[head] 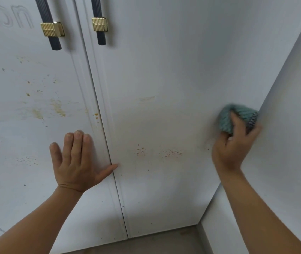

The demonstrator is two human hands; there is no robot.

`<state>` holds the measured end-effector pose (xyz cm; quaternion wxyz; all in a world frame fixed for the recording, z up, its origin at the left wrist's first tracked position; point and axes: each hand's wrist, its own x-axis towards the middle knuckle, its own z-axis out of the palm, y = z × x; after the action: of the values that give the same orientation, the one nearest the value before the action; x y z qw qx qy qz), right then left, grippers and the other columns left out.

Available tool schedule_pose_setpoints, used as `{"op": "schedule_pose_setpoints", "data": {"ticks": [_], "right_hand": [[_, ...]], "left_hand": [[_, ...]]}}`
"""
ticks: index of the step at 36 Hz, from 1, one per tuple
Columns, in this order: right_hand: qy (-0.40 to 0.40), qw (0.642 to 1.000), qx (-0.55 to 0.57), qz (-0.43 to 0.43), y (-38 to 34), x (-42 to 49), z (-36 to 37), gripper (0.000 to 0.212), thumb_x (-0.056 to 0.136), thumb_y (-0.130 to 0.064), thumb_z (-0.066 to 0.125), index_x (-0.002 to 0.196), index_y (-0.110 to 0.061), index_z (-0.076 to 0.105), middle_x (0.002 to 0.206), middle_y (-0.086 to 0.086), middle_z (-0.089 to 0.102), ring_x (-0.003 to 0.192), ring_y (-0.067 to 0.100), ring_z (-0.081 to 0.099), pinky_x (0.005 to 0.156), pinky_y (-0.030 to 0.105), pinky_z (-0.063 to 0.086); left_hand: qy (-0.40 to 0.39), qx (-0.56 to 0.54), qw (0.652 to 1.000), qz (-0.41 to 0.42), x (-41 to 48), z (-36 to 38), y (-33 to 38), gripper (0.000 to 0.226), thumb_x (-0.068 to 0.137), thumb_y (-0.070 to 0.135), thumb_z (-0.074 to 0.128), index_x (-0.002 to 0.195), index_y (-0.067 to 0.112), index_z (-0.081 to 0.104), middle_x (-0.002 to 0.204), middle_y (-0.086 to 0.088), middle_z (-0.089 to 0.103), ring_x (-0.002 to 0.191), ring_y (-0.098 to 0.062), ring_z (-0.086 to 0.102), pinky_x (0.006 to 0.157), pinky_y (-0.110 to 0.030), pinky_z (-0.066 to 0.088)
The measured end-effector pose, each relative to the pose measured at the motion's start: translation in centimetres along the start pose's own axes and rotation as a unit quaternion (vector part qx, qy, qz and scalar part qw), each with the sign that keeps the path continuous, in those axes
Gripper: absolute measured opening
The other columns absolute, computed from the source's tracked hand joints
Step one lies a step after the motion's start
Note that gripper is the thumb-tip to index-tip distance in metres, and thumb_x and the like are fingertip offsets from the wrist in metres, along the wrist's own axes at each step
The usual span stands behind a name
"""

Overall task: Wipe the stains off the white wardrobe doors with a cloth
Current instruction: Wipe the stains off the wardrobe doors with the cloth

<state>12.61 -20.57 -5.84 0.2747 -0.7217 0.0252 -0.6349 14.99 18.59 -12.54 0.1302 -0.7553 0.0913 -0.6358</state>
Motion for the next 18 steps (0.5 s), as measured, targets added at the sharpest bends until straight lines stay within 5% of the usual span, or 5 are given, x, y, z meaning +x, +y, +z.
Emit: {"op": "schedule_pose_setpoints", "data": {"ticks": [4,9,14,18], "right_hand": [[-0.073,0.992,0.006,-0.098,0.2,-2.9,-0.2,0.032,0.092,0.002,0.050,0.120,-0.001,0.065,0.124,0.018,0.043,0.111,0.041,0.053,0.105,0.025,0.042],[-0.021,0.999,-0.006,0.034,-0.2,-2.9,0.1,0.038,0.086,0.011,0.051,0.120,0.003,0.066,0.119,0.034,0.049,0.110,0.045,0.056,0.100,0.037,0.049],[-0.121,0.983,0.024,-0.134,-0.7,-4.7,0.3,0.030,0.093,0.001,0.051,0.119,0.000,0.067,0.124,0.017,0.045,0.109,0.044,0.056,0.098,0.038,0.051],[-0.081,0.996,0.001,-0.035,-0.2,-4.6,-0.2,0.036,0.084,0.013,0.052,0.114,0.004,0.070,0.122,0.013,0.043,0.107,0.040,0.055,0.102,0.027,0.046]], "left_hand": [[-0.002,0.002,1.000,-0.006,0.2,-0.1,0.1,0.126,0.070,0.091,0.059,0.148,-0.006,0.044,0.157,-0.025,0.036,0.155,-0.037,0.024,0.116,-0.063,0.027],[0.000,-0.003,1.000,-0.002,-0.1,0.0,0.0,0.131,0.071,0.091,0.059,0.157,-0.004,0.032,0.168,-0.019,0.024,0.156,-0.036,0.022,0.124,-0.060,0.016],[0.001,0.000,1.000,-0.005,-0.1,0.0,0.0,0.133,0.069,0.092,0.059,0.157,-0.003,0.031,0.168,-0.018,0.024,0.155,-0.036,0.024,0.125,-0.058,0.015],[-0.004,0.004,1.000,-0.005,-0.1,0.0,0.0,0.131,0.070,0.091,0.059,0.156,-0.004,0.035,0.161,-0.022,0.033,0.155,-0.036,0.024,0.124,-0.058,0.016]]}}
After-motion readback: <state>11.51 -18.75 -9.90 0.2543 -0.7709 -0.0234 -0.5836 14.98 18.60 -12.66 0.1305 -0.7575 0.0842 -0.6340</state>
